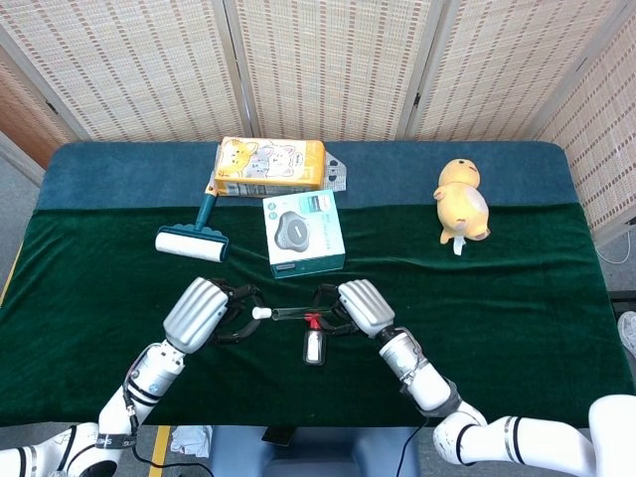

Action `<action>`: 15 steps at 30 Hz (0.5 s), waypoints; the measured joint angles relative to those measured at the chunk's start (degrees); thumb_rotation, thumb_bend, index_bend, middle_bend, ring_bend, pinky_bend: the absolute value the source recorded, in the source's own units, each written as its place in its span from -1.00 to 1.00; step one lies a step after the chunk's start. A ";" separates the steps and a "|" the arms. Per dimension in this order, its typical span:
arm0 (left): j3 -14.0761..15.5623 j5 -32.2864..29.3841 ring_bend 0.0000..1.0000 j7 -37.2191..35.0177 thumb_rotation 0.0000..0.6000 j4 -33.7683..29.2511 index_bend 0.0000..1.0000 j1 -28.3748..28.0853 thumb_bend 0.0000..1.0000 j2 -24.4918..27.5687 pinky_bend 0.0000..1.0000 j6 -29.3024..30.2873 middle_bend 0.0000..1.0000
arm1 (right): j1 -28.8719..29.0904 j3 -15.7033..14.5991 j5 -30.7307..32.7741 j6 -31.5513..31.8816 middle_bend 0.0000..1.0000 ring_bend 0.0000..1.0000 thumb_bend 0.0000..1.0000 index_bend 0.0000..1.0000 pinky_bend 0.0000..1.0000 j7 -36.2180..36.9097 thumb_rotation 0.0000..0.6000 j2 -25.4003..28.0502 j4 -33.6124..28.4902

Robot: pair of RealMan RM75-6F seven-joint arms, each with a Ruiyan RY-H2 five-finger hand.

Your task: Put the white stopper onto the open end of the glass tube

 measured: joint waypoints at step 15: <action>0.60 0.26 0.70 0.17 1.00 0.23 0.29 -0.07 0.26 -0.62 0.43 0.56 0.98 | 0.62 -0.29 -0.41 0.78 1.00 1.00 0.54 0.81 1.00 0.80 0.85 -1.05 0.29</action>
